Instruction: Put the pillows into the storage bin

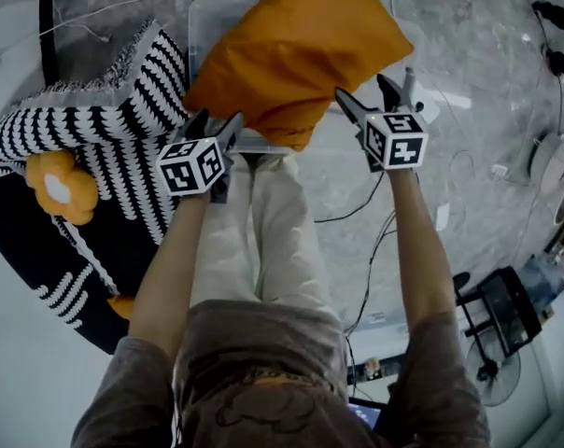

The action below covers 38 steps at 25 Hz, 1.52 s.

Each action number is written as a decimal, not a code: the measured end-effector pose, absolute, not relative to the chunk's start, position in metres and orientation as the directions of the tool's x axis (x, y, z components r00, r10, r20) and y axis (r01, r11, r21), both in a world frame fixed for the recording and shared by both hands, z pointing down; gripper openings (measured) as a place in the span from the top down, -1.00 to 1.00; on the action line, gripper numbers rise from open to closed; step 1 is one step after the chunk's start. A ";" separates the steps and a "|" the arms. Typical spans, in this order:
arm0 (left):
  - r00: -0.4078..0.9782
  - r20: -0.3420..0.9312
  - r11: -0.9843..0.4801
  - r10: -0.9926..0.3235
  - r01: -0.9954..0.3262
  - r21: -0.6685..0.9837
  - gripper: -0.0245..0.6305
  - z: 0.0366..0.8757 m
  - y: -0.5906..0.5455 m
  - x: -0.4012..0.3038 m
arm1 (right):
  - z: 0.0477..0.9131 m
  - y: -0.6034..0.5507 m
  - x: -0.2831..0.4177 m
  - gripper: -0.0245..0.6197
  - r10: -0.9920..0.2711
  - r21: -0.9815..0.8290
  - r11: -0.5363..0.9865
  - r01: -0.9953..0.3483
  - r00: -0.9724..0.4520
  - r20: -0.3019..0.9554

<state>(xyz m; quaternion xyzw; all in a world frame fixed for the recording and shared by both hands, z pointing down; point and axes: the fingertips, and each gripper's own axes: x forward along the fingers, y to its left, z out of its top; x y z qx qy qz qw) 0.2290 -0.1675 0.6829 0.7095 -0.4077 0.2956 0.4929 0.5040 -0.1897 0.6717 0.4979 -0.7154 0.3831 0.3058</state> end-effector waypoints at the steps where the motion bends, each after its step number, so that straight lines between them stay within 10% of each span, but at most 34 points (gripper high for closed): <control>1: 0.480 0.827 -0.156 -0.294 -0.877 0.454 -0.06 0.695 -0.167 0.226 | 0.681 -0.199 0.509 -0.31 -0.467 -0.219 0.246 -0.944 -0.314 0.827; 10: 0.341 0.885 0.052 -0.316 -0.925 0.375 -0.06 0.790 -0.146 0.206 | 0.774 -0.244 0.525 -0.33 -0.392 -0.070 0.373 -0.925 -0.226 0.892; 25: 0.322 0.897 0.055 -0.304 -0.934 0.354 0.58 0.808 -0.151 0.198 | 0.803 -0.238 0.531 0.91 -0.401 0.029 0.328 -0.944 -0.111 0.909; 38: 0.342 0.874 -0.116 -0.345 -0.940 0.322 0.90 0.769 -0.205 0.191 | 0.826 -0.127 0.504 0.92 -0.219 -0.132 0.315 -0.940 -0.208 0.953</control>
